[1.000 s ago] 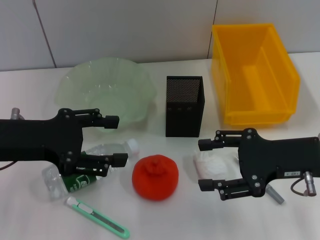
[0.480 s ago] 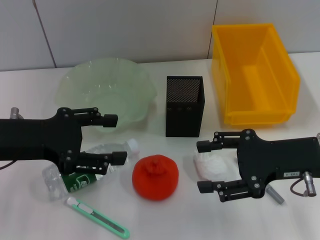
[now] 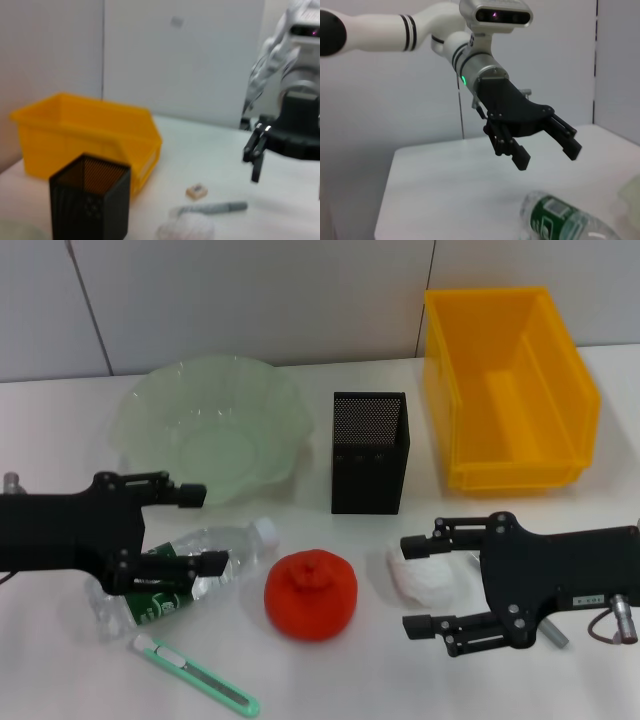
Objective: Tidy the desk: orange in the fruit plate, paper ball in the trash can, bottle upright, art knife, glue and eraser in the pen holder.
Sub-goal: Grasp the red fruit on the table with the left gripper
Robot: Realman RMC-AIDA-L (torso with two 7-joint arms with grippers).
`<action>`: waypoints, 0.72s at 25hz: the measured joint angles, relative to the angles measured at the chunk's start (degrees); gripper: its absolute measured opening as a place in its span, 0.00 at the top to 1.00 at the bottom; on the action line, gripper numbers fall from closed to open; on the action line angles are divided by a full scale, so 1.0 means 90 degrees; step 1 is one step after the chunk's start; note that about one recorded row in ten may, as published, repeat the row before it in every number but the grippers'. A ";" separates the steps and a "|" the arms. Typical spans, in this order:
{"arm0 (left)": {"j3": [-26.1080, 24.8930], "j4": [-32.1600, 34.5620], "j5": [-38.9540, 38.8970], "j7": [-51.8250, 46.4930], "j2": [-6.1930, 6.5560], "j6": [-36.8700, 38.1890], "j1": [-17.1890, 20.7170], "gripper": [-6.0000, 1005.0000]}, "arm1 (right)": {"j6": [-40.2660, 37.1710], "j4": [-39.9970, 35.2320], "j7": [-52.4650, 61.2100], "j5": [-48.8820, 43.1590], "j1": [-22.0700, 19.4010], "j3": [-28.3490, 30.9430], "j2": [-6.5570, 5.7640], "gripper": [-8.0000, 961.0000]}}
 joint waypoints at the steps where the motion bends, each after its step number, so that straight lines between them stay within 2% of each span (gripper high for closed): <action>1: 0.0002 0.0000 0.0096 -0.0004 -0.0019 -0.0074 0.0017 0.17 | 0.0000 0.0000 0.0000 0.0000 0.0000 0.0000 0.0000 0.20; 6: 0.0163 -0.0320 0.0186 -0.0009 -0.0092 -0.0537 -0.0010 0.17 | -0.0080 -0.0032 0.0087 -0.0438 -0.0018 0.0404 0.0000 0.20; 8: 0.0222 -0.0628 0.0159 0.0016 -0.0094 -0.0681 -0.0131 0.17 | -0.0199 -0.0032 0.0135 -0.0628 -0.0038 0.0665 0.0000 0.20; 9: 0.0276 -0.0847 0.0155 0.0040 -0.0094 -0.0759 -0.0249 0.17 | -0.0309 -0.0032 0.0174 -0.0807 -0.0060 0.1015 0.0001 0.20; 12: 0.0382 -0.1008 0.0143 0.0079 -0.0100 -0.0862 -0.0350 0.17 | -0.0346 -0.0033 0.0189 -0.0943 -0.0087 0.1321 0.0001 0.20; 14: 0.0619 -0.1121 0.0095 0.0118 -0.0115 -0.1043 -0.0425 0.17 | -0.0432 -0.0038 0.0193 -0.1093 -0.0145 0.1699 -0.0002 0.20; 18: 0.1236 -0.1368 -0.0152 0.0201 -0.0122 -0.1517 -0.0530 0.17 | -0.0502 -0.0041 0.0195 -0.1295 -0.0172 0.1993 -0.0006 0.20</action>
